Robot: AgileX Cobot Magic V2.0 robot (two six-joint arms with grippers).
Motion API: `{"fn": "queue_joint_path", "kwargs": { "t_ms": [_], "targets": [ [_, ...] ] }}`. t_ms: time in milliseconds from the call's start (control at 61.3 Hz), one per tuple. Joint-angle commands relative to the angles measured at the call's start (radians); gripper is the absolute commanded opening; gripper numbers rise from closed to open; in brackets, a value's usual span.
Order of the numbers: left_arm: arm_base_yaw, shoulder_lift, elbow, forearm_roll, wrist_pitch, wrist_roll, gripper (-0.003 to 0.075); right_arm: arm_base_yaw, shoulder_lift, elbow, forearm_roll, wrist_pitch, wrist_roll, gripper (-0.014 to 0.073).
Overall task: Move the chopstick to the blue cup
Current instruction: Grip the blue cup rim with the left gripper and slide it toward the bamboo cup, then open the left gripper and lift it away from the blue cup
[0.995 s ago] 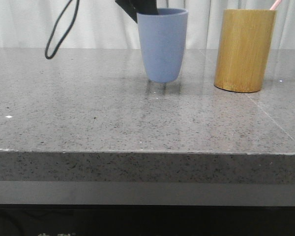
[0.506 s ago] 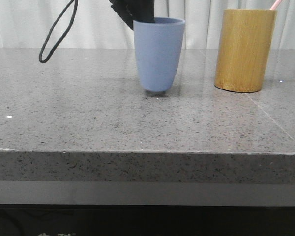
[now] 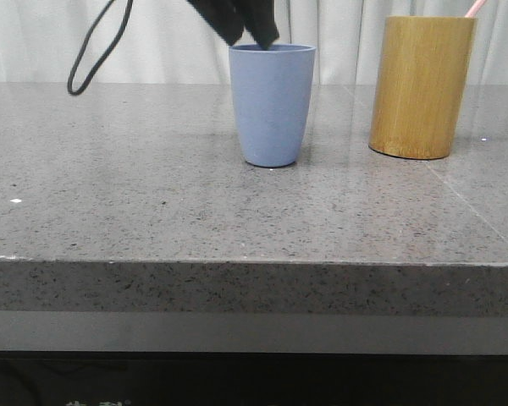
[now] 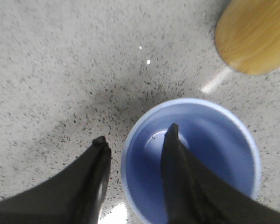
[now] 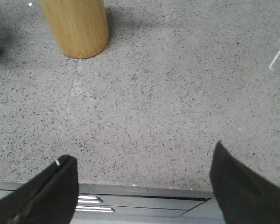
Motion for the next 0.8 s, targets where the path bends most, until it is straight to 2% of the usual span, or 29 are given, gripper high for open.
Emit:
{"fn": "queue_joint_path", "kwargs": {
  "t_ms": [0,228,441,604,783],
  "targets": [
    [-0.009,-0.062,-0.095,-0.009,0.008,-0.020,0.0274,0.003,0.009,-0.033,0.009,-0.059,-0.007,0.0591],
    [-0.009,-0.149,-0.143,0.001,0.008,-0.080,0.0274,0.003,0.009,-0.033,0.009,-0.067,-0.007,0.0591],
    [-0.009,-0.300,-0.061,0.009,0.006,-0.092,0.0274,0.003,0.009,-0.033,-0.001,-0.063,-0.007,0.0591],
    [-0.009,-0.459,0.141,0.013,-0.052,-0.085,0.0274,0.003,0.009,-0.033,-0.027,-0.017,-0.001,0.0591],
    [-0.009,-0.676,0.499,0.022,-0.224,-0.064,0.0274,0.003,0.009,-0.033,-0.014,-0.030,0.097,0.0591]
  ]
}}
